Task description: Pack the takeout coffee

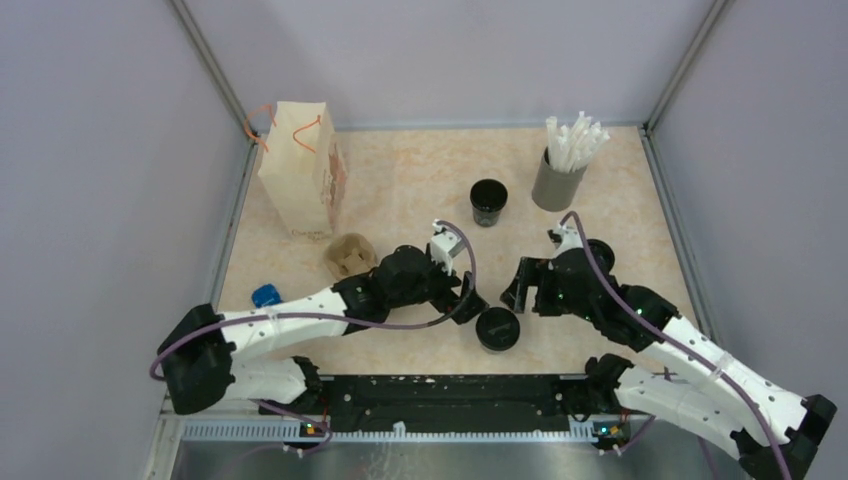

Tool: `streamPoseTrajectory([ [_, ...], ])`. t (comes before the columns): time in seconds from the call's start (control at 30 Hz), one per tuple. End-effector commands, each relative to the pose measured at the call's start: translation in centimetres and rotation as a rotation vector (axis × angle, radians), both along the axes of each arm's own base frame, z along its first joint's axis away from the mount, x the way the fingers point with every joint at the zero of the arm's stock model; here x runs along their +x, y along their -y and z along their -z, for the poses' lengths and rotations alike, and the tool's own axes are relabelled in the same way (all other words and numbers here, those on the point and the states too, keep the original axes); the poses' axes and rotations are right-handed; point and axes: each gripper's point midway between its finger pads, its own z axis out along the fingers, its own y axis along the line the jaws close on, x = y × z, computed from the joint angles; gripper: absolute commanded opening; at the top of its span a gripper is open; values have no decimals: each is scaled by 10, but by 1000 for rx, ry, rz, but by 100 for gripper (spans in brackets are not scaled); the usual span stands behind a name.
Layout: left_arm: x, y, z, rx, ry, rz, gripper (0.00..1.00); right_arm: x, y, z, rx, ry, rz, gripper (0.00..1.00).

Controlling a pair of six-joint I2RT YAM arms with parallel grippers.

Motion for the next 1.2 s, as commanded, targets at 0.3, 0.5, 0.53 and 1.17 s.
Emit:
streamPoseTrajectory([
  [0.3,1,-116,-49,92,203,-265,99,-27,-32,13,-263,-10,-181,93],
  [0.5,-9,-134,-63,52,221,-275,99,-28,-44,10,-281,-11,-213,89],
  [0.53,-9,-137,-63,55,220,-285,99,-28,-46,9,-283,-11,-214,88],
  [1.17,-28,-149,-62,62,200,-228,99,-30,-59,36,-431,-57,-206,88],
])
